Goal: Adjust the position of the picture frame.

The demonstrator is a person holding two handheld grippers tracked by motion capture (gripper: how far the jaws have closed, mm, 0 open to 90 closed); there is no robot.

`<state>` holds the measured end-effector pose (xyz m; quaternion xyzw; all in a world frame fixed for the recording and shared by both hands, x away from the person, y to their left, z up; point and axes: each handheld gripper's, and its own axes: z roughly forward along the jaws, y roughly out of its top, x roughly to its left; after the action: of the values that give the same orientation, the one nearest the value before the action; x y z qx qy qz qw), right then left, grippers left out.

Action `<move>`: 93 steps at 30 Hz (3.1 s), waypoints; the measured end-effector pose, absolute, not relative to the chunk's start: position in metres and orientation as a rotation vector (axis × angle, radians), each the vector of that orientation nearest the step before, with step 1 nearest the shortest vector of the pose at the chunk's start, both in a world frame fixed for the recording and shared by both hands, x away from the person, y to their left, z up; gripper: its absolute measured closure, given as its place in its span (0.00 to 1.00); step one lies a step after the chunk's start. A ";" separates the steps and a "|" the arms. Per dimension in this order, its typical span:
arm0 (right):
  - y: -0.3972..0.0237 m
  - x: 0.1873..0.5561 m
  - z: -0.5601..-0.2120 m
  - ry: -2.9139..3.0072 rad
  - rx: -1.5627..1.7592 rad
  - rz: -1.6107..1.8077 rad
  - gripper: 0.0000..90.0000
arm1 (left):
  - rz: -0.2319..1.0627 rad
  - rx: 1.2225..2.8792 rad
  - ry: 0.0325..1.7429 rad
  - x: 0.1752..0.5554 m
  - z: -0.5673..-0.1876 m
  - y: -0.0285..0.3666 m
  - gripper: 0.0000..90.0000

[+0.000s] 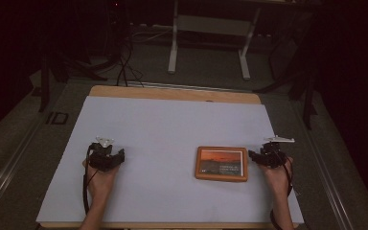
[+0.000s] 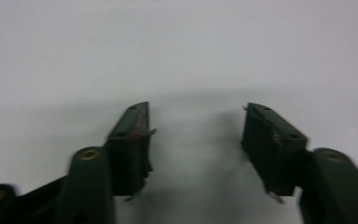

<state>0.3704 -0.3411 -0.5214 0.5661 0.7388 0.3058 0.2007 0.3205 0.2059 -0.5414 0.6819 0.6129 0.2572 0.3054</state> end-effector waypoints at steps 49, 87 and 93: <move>-0.319 0.369 -0.513 2.372 1.640 1.364 0.38 | 0.660 1.908 1.350 0.315 -0.532 0.180 0.48; -0.239 0.369 -0.441 2.458 1.172 1.618 0.76 | 0.109 2.096 0.603 0.337 -0.450 0.095 0.62; -0.213 0.366 -0.423 2.513 1.004 1.571 0.76 | 0.046 2.119 0.532 0.348 -0.444 0.087 0.60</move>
<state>0.3661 -0.2135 -0.4234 0.3208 0.8031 0.5021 0.0062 0.3480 0.0872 -0.4440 0.8609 0.2160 0.0188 0.4602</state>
